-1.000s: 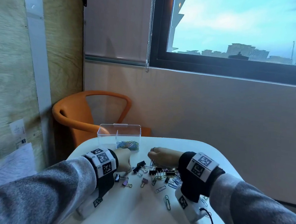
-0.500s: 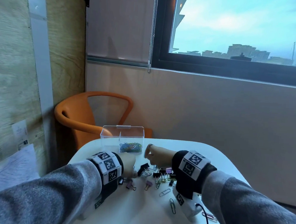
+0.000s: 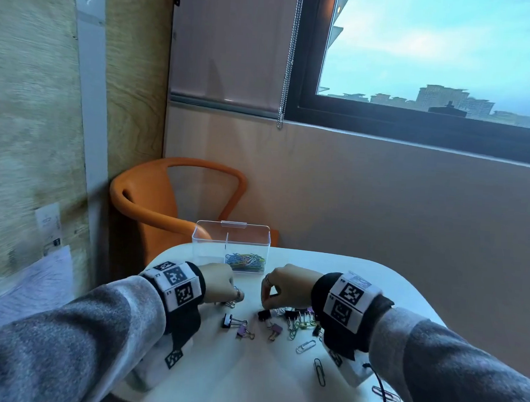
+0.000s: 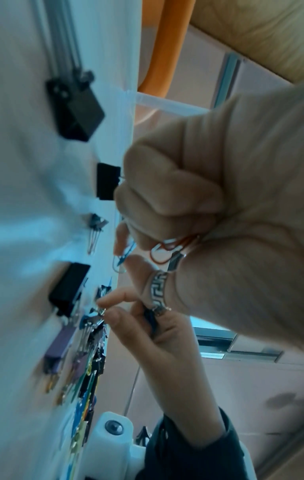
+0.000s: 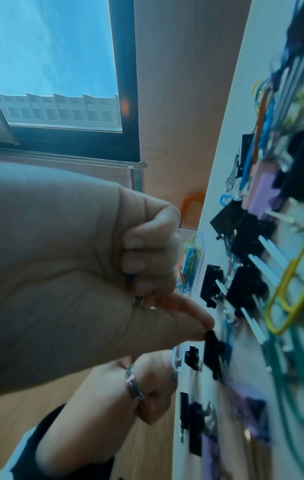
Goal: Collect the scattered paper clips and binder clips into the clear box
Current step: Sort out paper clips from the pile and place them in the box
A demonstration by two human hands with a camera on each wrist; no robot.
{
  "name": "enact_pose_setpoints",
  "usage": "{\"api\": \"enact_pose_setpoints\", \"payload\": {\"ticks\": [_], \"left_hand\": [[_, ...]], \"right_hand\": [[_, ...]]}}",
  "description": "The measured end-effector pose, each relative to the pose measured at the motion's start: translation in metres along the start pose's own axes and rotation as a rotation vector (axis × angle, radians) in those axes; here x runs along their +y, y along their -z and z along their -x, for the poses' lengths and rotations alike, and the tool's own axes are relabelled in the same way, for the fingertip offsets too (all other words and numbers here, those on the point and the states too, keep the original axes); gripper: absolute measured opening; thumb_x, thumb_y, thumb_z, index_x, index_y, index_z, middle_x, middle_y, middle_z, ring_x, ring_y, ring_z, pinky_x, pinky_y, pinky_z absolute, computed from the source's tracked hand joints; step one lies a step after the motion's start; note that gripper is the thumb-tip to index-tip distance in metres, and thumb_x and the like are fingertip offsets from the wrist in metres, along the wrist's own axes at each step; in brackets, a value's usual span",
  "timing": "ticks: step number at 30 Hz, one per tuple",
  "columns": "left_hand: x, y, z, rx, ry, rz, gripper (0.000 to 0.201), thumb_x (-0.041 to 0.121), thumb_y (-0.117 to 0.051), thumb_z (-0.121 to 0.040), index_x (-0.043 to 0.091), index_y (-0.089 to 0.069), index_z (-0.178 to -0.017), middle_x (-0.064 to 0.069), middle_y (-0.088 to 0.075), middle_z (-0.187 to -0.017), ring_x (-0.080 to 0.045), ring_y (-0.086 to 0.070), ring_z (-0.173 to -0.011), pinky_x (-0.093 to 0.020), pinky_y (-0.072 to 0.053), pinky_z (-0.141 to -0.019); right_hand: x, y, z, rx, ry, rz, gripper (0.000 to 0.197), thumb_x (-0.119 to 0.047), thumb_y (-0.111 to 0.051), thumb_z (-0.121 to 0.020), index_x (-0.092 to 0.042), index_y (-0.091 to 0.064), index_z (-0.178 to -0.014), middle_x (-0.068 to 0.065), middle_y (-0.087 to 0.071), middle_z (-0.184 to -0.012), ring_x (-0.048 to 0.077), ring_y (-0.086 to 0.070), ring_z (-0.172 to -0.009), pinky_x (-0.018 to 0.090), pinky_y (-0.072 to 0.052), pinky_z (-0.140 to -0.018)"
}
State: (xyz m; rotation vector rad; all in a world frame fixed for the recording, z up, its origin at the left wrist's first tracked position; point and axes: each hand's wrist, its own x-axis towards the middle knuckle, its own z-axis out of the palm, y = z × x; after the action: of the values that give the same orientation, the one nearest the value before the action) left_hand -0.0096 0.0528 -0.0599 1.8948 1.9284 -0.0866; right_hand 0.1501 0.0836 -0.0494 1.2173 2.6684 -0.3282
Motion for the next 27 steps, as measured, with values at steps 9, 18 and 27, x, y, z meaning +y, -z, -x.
{"api": "enact_pose_setpoints", "payload": {"ticks": [9,18,27], "left_hand": [[-0.015,0.006,0.001,-0.216,0.015,1.115,0.025,0.009,-0.030,-0.092,0.017,-0.042,-0.072,0.007,-0.020,-0.042,-0.005,-0.014,-0.032,-0.008,-0.011,-0.037],[-0.019,0.000,0.001,-0.260,-0.001,1.334,0.023,0.013,-0.037,-0.091,0.016,-0.037,-0.069,0.008,-0.020,-0.041,-0.004,-0.016,-0.029,-0.007,-0.012,-0.033],[-0.032,0.012,0.006,-0.218,0.001,1.342,0.023,0.014,-0.040,-0.090,0.017,-0.039,-0.067,0.008,-0.020,-0.043,-0.005,-0.016,-0.030,-0.008,-0.011,-0.035]], "right_hand": [[0.004,0.001,0.002,-0.067,-0.017,-0.064,0.024,-0.023,-0.065,-0.083,-0.014,-0.067,-0.106,-0.014,-0.044,-0.064,0.003,-0.041,-0.057,0.017,-0.034,-0.053],[0.007,-0.006,0.003,-0.097,-0.001,-0.032,0.028,-0.026,-0.064,-0.087,-0.006,-0.068,-0.106,-0.016,-0.043,-0.062,0.000,-0.038,-0.054,0.013,-0.030,-0.051],[0.005,0.039,-0.006,0.142,-0.006,0.033,0.021,-0.021,-0.058,-0.090,-0.007,-0.065,-0.104,-0.016,-0.046,-0.068,-0.002,-0.044,-0.058,0.008,-0.036,-0.052]]}}
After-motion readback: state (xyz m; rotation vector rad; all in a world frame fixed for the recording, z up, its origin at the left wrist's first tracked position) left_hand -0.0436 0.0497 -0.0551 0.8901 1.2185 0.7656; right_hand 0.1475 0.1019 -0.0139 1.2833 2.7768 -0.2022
